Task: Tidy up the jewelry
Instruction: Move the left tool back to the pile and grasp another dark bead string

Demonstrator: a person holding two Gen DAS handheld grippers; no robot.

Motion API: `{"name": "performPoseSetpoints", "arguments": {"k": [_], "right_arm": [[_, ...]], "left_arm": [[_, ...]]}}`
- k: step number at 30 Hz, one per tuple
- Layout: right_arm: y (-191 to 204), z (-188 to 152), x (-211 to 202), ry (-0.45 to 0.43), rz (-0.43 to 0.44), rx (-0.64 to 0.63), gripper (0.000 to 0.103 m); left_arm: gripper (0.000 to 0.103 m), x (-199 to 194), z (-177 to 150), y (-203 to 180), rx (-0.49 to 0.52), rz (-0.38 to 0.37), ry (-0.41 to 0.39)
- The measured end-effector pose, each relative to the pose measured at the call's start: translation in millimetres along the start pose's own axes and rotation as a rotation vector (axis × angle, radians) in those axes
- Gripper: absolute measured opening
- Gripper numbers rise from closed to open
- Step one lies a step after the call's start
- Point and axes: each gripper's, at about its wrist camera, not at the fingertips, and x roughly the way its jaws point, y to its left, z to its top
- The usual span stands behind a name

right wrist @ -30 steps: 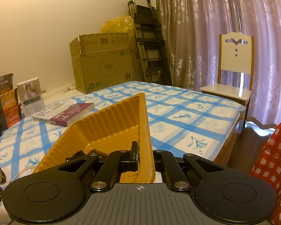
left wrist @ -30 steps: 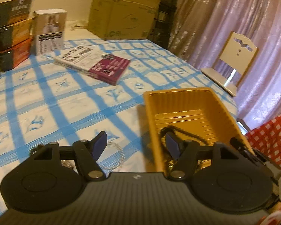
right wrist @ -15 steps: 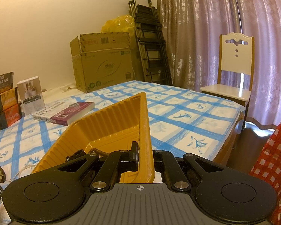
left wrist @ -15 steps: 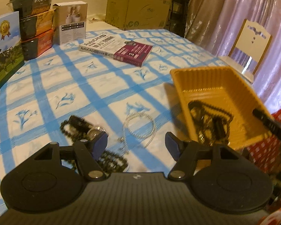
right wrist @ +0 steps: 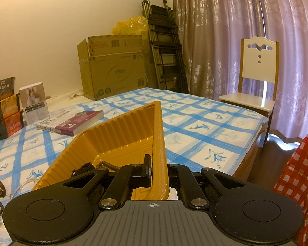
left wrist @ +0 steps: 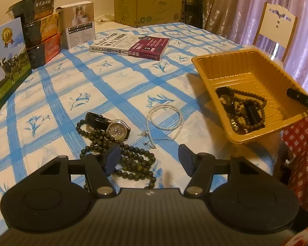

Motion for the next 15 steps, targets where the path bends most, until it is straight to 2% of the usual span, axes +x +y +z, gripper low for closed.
{"name": "performPoseSetpoints", "arguments": {"k": [8, 15], "right_arm": [[0.7, -0.1, 0.1, 0.0, -0.001, -0.002, 0.005], [1.1, -0.3, 0.0, 0.001, -0.001, -0.002, 0.005]], "left_arm": [[0.039, 17.9, 4.4, -1.8, 0.105, 0.006, -0.02], [0.022, 43.8, 10.6, -1.6, 0.203, 0.029, 0.001]]}}
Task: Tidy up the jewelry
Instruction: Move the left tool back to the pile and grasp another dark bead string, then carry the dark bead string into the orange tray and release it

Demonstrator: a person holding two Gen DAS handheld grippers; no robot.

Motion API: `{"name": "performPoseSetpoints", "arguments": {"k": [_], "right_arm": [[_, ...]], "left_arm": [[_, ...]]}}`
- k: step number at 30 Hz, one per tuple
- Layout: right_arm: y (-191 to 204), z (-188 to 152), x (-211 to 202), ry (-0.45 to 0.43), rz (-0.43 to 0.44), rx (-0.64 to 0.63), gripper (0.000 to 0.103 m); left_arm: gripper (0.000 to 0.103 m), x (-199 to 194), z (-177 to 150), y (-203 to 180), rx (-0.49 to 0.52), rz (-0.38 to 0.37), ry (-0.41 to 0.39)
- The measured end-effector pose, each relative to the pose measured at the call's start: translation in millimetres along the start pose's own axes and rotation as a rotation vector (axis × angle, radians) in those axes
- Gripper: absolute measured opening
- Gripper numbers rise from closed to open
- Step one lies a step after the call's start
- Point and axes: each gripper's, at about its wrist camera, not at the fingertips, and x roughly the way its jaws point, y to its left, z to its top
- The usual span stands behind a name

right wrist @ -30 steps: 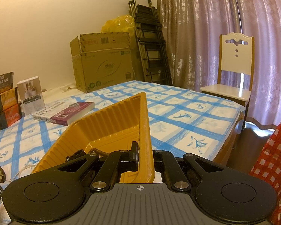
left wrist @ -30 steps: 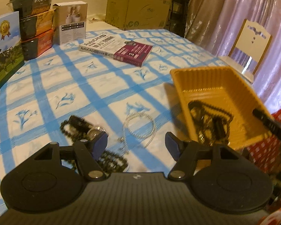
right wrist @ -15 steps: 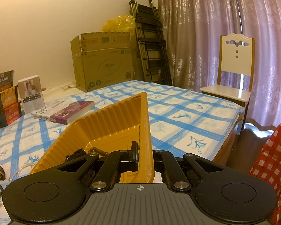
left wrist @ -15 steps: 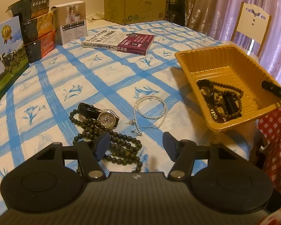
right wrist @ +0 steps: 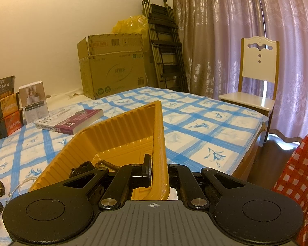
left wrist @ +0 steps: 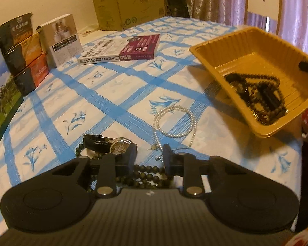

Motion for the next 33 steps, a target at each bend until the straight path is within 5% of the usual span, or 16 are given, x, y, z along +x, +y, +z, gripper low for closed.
{"name": "performPoseSetpoints", "arguments": {"k": [22, 33], "right_arm": [[2.0, 0.4, 0.6, 0.0, -0.002, -0.002, 0.005], [-2.3, -2.2, -2.9, -0.009, 0.007, -0.006, 0.005]], "left_arm": [[0.008, 42.0, 3.9, -7.7, 0.187, -0.04, 0.054], [0.007, 35.0, 6.5, -3.0, 0.131, -0.034, 0.032]]}}
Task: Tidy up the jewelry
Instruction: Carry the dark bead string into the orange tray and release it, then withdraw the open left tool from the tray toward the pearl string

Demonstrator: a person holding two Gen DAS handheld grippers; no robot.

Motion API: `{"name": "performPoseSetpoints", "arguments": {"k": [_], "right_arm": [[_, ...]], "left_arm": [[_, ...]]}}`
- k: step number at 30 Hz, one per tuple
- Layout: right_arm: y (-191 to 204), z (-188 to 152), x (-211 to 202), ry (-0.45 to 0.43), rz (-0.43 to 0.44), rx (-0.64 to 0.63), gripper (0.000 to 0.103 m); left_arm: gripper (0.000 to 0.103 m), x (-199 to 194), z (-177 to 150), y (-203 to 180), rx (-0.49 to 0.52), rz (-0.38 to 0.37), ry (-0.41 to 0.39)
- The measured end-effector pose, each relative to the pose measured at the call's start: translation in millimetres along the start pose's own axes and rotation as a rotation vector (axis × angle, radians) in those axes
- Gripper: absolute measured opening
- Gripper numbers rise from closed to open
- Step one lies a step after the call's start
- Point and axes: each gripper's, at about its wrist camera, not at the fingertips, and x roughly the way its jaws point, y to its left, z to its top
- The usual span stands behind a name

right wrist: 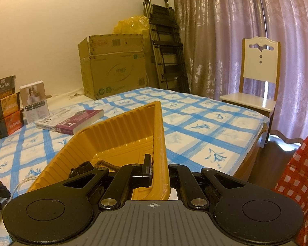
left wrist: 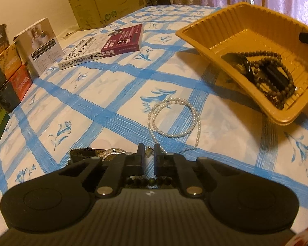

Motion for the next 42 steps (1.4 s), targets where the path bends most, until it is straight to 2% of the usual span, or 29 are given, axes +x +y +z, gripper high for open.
{"name": "performPoseSetpoints", "arguments": {"k": [5, 17, 23, 29, 33, 37, 38, 40, 42], "right_arm": [[-6.9, -3.4, -2.1, -0.005, 0.007, 0.008, 0.005], [-7.6, -1.3, 1.4, -0.002, 0.009, 0.007, 0.005], [-12.8, 0.0, -3.6, -0.004, 0.013, 0.006, 0.005], [-7.1, 4.3, -4.8, 0.001, 0.013, 0.006, 0.005], [-2.3, 5.3, 0.0, 0.005, 0.013, 0.007, 0.005], [-1.6, 5.3, 1.2, 0.01, 0.012, 0.011, 0.005], [-0.5, 5.6, 1.5, 0.011, 0.012, 0.012, 0.005], [-0.8, 5.8, 0.9, 0.011, 0.011, 0.012, 0.005], [0.1, 6.2, 1.7, 0.011, 0.011, 0.011, 0.005]], "left_arm": [[0.007, -17.3, 7.0, -1.7, -0.039, -0.029, -0.04], [0.007, -55.2, 54.9, -33.6, -0.141, -0.24, -0.184], [0.007, -50.7, 78.2, -68.0, -0.154, -0.38, -0.192], [0.007, -29.9, 95.4, -100.0, -0.179, -0.495, -0.164], [0.007, -19.5, 101.8, -112.4, -0.204, -0.534, -0.143], [0.008, -14.8, 105.9, -115.8, -0.222, -0.52, -0.145], [0.01, -15.0, 106.1, -114.7, -0.231, -0.52, -0.149], [0.02, -15.4, 106.5, -111.2, -0.247, -0.523, -0.153], [0.023, -19.3, 106.4, -107.4, -0.25, -0.515, -0.164]]}}
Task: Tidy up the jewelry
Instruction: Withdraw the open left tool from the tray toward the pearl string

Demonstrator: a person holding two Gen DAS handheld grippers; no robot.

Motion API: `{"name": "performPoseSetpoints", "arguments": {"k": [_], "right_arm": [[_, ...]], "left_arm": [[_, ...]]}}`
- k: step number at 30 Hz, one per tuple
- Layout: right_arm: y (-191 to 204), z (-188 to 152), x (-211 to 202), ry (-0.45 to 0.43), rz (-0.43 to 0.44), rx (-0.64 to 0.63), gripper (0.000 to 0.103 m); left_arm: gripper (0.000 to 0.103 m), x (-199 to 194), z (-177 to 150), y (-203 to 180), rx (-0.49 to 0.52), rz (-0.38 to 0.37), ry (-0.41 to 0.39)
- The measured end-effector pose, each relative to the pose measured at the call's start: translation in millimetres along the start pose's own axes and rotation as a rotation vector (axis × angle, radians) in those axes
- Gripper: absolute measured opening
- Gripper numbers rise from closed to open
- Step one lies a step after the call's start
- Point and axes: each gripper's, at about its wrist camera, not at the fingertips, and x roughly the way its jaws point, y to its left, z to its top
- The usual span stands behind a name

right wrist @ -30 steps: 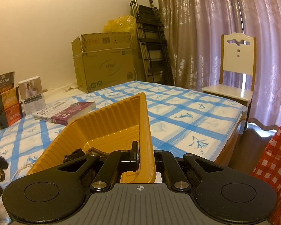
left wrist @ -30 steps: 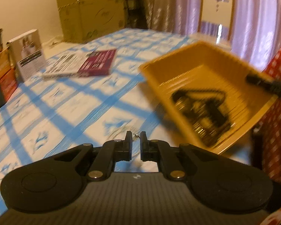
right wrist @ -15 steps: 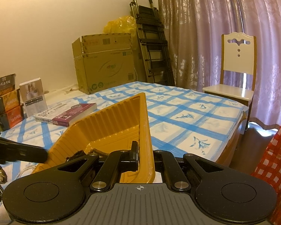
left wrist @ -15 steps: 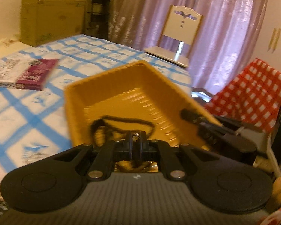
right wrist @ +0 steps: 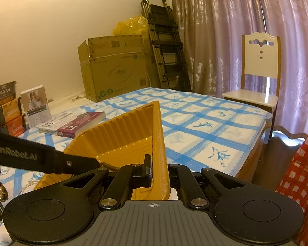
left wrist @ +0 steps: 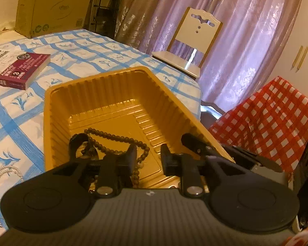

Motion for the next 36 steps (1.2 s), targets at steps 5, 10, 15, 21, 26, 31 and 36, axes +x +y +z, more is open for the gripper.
{"name": "performPoseSetpoints", "arguments": {"k": [5, 10, 15, 21, 26, 31, 36], "right_arm": [[1.0, 0.6, 1.8, 0.003, 0.0, 0.003, 0.005], [1.0, 0.8, 1.4, 0.003, -0.002, 0.004, 0.005], [1.0, 0.8, 1.0, 0.005, -0.004, 0.006, 0.005], [0.8, 1.2, 1.2, 0.006, -0.005, 0.005, 0.005], [0.2, 1.1, 0.8, 0.006, -0.003, 0.003, 0.005], [0.3, 1.0, 1.0, 0.006, -0.005, 0.003, 0.005], [0.2, 1.0, 0.8, 0.007, -0.004, 0.001, 0.005]], "left_arm": [[0.03, -29.8, 2.9, 13.9, -0.031, 0.048, -0.067], [0.035, -68.4, -4.9, 42.6, -0.04, 0.195, -0.08], [0.036, -100.3, -14.9, 76.2, -0.094, 0.312, -0.077], [0.039, -119.6, -28.7, 100.3, -0.134, 0.399, -0.05], [0.04, -121.4, -40.7, 108.6, -0.135, 0.421, -0.014], [0.045, -107.1, -48.9, 107.9, -0.113, 0.404, 0.031], [0.049, -82.7, -56.5, 107.8, -0.074, 0.384, 0.087]]}}
